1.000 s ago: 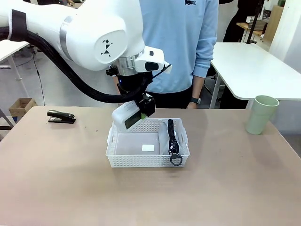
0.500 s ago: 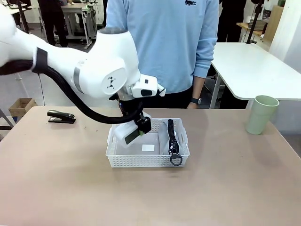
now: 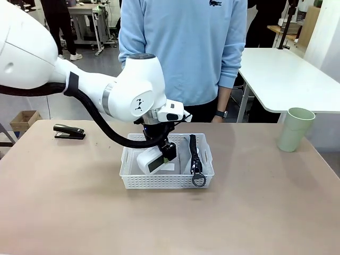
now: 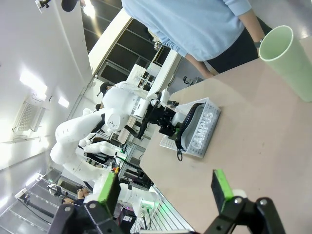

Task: Efficiently arrange items inside the basket to fit them all.
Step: Pick up the Digital clock and place it inside the Organizing basket.

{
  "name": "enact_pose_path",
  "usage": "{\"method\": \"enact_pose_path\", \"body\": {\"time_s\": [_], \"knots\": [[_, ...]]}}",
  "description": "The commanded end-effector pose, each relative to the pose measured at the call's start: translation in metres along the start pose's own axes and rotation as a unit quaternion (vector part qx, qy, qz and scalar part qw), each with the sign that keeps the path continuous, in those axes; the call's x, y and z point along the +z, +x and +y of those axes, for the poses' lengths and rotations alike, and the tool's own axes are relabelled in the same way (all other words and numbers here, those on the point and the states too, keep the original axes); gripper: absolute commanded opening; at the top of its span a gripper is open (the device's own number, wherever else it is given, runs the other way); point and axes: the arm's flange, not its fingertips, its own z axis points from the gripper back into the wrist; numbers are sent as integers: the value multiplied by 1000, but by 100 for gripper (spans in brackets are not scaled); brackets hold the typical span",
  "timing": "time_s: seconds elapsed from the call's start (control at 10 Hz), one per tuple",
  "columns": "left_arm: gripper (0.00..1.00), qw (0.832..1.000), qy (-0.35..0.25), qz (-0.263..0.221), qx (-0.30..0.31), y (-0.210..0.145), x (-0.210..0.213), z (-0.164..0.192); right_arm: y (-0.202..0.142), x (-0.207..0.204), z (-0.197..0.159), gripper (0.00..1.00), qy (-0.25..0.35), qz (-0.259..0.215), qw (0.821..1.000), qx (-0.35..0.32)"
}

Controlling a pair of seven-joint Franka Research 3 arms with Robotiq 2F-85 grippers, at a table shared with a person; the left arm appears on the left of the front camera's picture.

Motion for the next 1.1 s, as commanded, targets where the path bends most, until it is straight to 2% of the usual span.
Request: {"method": "enact_pose_path", "body": {"time_s": [0.0,0.1,0.5,0.8,0.9,1.0], "knots": [[52,1000,1,17,20,6,-5,4,4,0,1,100,8,-11,1000,13],[52,999,2,14,31,5,-9,5,4,0,1,100,8,-11,1000,13],[52,998,4,51,35,6,-19,6,4,0,1,100,8,-11,1000,13],[52,998,6,52,39,8,-21,6,4,0,1,100,8,-11,1000,13],[100,998,19,51,38,8,-20,6,4,0,1,100,8,-11,1000,13],[100,998,22,54,38,8,-20,5,4,0,1,100,8,-11,1000,13]]}}
